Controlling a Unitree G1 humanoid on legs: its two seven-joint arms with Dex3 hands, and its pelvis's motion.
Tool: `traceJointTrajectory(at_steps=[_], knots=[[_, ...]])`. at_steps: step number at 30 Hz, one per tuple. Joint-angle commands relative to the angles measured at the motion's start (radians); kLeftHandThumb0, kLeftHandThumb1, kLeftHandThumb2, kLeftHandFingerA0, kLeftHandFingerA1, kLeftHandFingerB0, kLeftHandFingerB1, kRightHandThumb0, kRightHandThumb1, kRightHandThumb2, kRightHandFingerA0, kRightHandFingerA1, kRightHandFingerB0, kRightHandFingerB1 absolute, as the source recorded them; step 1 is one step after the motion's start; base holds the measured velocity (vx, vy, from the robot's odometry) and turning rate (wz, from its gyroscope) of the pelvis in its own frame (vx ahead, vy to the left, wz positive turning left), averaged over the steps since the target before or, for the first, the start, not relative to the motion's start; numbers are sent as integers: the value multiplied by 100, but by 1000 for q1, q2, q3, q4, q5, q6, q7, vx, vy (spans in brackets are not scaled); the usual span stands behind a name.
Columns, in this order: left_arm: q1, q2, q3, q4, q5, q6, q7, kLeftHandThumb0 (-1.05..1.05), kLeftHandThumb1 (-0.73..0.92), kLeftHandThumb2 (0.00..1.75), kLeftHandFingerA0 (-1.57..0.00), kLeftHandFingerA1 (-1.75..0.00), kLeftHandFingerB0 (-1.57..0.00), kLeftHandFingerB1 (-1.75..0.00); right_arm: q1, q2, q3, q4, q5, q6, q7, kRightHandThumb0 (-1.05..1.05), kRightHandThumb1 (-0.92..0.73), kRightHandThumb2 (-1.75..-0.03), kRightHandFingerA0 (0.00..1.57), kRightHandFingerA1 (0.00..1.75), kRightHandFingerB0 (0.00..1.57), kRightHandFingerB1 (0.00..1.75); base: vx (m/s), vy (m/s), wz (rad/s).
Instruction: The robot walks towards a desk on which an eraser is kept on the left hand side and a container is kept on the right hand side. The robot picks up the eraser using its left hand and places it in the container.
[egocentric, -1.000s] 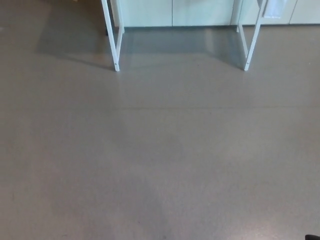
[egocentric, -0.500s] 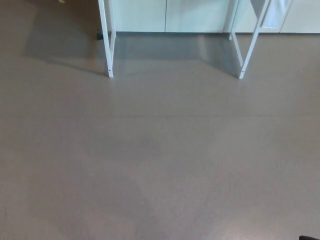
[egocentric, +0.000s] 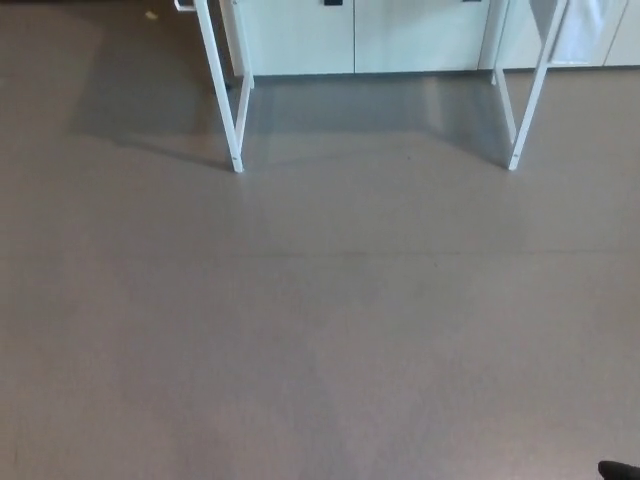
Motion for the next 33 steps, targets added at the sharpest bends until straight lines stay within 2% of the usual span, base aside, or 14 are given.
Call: traceJointTrajectory(at_steps=[1,2,3,4,5,16,17,22,24,27,28,30,31,33], knots=[[15,13,-6,-30,22,-33,30,-19,51,55,-46,-44,-38,-35,-2,-7,7,12,-5,-10,-5,-29,-52,-56,60,46,47,39,210,68,-11],[14,13,-9,-35,24,-28,33,-20,51,55,-46,-44,-38,-34,-6,-8,8,13,-4,-9,-6,-37,-42,-69,54,54,42,48,194,103,-16],[12,12,-11,-40,24,-20,34,-20,51,55,-46,-44,-38,-34,-10,-9,7,14,-3,-7,-5,-37,-42,-69,54,54,42,48,113,134,-14],[9,10,-14,-40,28,-16,42,-20,51,55,-46,-43,-38,-34,-6,-9,6,9,2,-4,-2,-36,-43,-69,54,54,42,48,256,173,-19],[11,3,-13,-31,20,-23,36,-20,51,55,-45,-44,-38,-35,6,-12,5,10,3,-10,3,-27,-52,-56,59,46,46,39,290,206,-10],[-8,-46,-25,-74,18,-25,62,-22,51,55,-42,-41,-39,-33,6,0,16,2,17,16,14,-25,-52,-56,57,46,45,39,284,156,-1],[-12,-52,-31,-86,26,-19,75,-28,46,62,-38,-44,-39,-39,3,3,17,7,17,12,14,-25,-52,-56,57,47,46,39,302,19,10],[-6,-69,-50,-93,47,-24,106,-21,50,55,-46,-40,-42,-34,9,3,25,9,3,5,7,-26,-51,-55,58,47,45,40,327,-123,-1],[1,-78,-65,-84,61,-40,117,-19,51,55,-44,-42,-41,-34,17,0,28,0,1,9,9,-32,-45,-66,52,52,42,46,253,-141,71],[-9,-76,-77,-34,82,-75,138,-21,49,55,-45,-43,-41,-34,21,-2,31,-14,2,18,9,-32,-45,-66,52,52,42,46,251,-73,6],[-20,-72,-80,-3,92,-88,148,-22,47,54,-48,-43,-43,-35,22,-2,29,-18,6,19,12,-25,-53,-56,56,46,45,39,260,-23,-1],[-22,-68,-84,42,95,-110,149,-24,46,54,-47,-44,-43,-35,28,-4,24,-8,15,10,23,-32,-46,-66,52,52,43,46,290,14,-6],[-18,-67,-87,51,97,-119,150,-22,47,54,-46,-44,-42,-34,36,-5,24,-10,13,9,22,-26,-53,-56,56,46,45,39,289,78,-14],[-7,-59,-99,80,112,-155,153,-23,48,54,-45,-43,-41,-34,52,-5,27,-19,7,9,17,-26,-53,-56,55,46,45,39,255,99,-20]])
